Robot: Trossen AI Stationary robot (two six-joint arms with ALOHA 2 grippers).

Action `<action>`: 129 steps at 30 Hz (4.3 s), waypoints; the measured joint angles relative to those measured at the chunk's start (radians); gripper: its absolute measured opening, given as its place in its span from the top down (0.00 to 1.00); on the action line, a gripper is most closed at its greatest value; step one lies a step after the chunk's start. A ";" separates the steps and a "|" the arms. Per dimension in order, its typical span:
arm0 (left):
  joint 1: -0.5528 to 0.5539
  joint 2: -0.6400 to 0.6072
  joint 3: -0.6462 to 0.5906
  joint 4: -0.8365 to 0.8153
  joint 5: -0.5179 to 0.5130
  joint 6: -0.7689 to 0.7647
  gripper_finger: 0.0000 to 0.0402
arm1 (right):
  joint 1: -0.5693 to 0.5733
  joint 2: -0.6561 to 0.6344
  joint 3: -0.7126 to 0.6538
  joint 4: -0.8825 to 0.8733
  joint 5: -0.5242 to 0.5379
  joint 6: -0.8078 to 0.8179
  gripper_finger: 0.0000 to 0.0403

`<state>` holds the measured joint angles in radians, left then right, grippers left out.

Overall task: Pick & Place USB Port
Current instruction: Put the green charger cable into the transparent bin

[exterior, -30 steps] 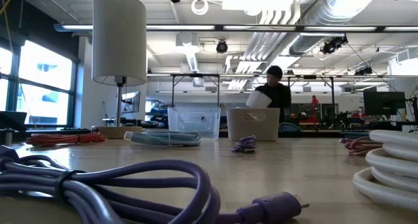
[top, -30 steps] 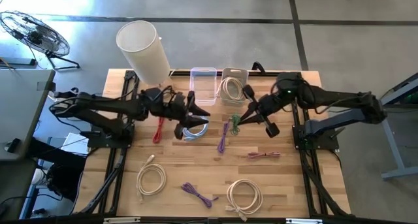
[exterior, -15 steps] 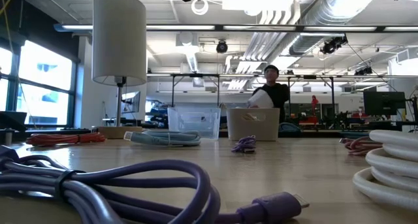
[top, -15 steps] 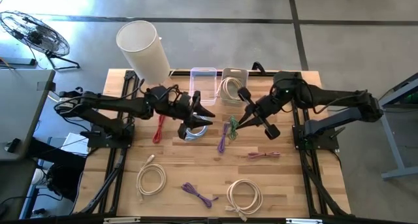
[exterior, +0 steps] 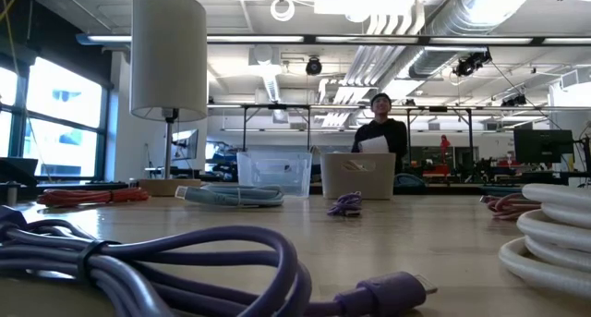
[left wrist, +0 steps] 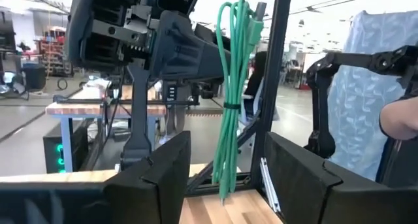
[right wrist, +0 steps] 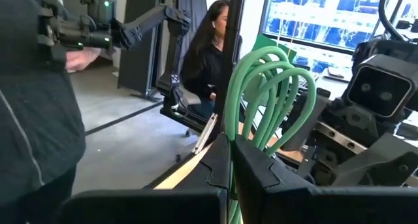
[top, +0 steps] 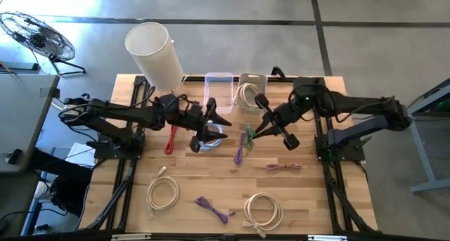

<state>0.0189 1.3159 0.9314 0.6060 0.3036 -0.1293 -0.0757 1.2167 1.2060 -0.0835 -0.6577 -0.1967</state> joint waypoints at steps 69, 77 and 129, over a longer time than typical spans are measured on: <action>0.000 0.018 0.000 -0.040 0.017 0.125 0.98 | -0.053 0.315 0.447 -0.349 0.104 -0.022 0.76; 0.000 0.017 0.000 -0.081 0.001 0.121 0.98 | -0.053 0.233 0.447 -0.437 0.118 -0.022 0.62; 0.191 0.600 0.956 -1.827 -0.764 1.461 0.98 | 0.007 -0.085 0.448 -0.930 0.442 0.088 0.62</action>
<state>0.2100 1.9156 1.8874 -1.2213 -0.4602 1.3315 -0.0689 1.1314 1.6543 -1.0134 -0.2153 -0.1089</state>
